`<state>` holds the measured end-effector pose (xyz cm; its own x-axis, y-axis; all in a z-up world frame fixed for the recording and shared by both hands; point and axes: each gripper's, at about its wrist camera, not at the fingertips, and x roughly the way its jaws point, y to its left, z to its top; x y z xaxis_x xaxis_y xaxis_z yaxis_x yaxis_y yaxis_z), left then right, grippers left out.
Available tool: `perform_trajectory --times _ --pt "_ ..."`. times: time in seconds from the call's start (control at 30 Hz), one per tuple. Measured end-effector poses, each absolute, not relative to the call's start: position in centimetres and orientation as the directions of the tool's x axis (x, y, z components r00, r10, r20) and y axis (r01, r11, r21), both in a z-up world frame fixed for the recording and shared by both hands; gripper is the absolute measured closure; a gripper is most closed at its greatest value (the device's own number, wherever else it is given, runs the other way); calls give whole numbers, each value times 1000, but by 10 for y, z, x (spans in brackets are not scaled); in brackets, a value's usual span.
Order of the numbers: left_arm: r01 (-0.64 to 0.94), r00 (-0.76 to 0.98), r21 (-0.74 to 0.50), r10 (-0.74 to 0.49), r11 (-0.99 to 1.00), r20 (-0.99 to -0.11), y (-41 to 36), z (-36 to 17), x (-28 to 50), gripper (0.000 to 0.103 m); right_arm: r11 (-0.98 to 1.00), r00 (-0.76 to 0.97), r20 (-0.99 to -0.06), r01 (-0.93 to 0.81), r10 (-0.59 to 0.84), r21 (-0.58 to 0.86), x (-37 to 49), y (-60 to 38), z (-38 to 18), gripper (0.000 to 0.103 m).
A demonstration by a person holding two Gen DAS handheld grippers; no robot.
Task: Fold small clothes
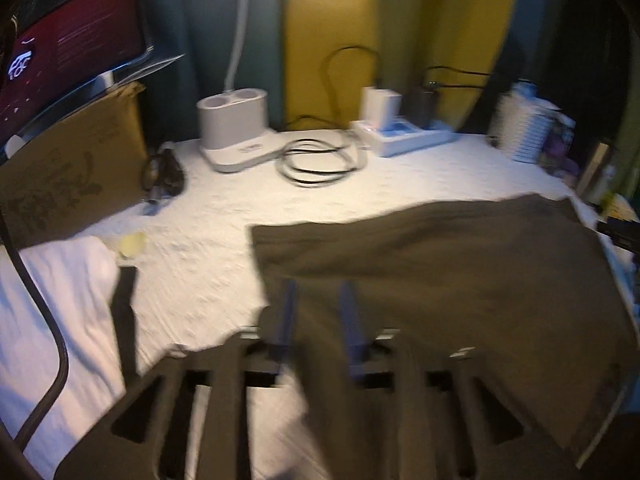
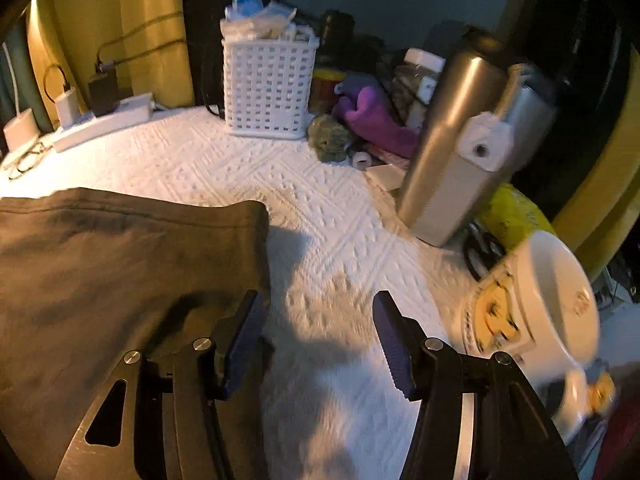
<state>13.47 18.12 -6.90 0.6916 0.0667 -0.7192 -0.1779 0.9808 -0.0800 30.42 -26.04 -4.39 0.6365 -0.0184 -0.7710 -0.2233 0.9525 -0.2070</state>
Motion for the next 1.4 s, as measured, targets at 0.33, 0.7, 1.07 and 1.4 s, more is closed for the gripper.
perform_trajectory --times 0.33,0.7,1.07,1.4 --pt "-21 655 -193 -132 981 -744 115 -87 91 56 935 604 -789 -333 110 -125 217 -221 -43 43" --pt "-5 629 -120 -91 993 -772 101 -109 75 56 920 555 -825 -369 107 -129 168 -204 -66 43" --pt "-101 624 -44 29 994 -781 110 -109 64 56 951 578 -809 -295 104 -88 152 -244 -70 36" --pt "-18 702 -147 -92 989 -706 73 -80 65 45 959 616 -783 -262 82 -106 129 -268 -57 21"
